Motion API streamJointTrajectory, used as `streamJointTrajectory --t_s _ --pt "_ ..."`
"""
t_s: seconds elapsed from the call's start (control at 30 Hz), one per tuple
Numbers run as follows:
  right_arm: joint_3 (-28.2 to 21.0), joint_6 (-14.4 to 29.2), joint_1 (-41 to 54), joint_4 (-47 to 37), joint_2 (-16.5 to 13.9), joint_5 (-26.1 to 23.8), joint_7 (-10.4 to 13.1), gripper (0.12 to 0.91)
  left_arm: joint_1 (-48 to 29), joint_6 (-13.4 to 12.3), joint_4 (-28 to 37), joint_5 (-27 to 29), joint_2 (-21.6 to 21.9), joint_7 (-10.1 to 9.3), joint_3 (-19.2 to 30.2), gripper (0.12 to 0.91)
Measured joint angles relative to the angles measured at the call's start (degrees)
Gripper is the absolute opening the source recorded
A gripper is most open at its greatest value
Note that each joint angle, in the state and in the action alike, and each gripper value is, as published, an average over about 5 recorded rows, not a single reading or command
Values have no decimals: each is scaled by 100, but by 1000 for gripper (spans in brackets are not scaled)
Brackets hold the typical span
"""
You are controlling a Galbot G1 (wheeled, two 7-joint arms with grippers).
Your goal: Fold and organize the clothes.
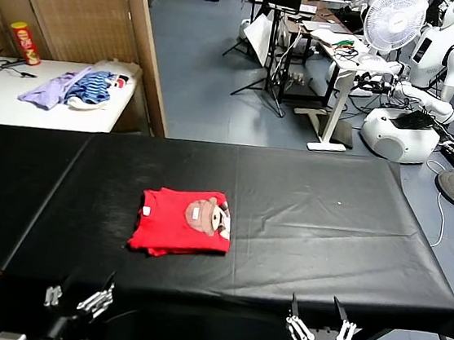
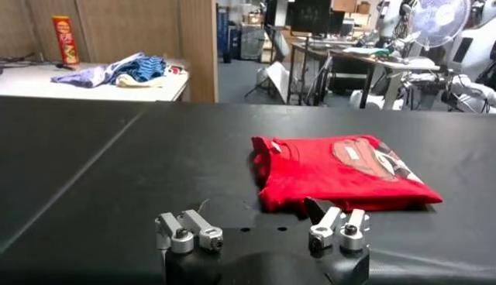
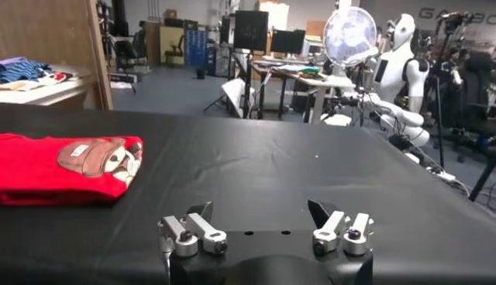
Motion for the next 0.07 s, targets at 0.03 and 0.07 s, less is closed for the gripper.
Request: streamJointTrajectory --t_s 0.03,0.07 --pt "0 0 -5 2 0 0 0 798 -1 2 0 0 1 4 -2 798" --pt "-1 -1 -9 4 0 0 0 798 -2 2 0 0 1 9 -3 798"
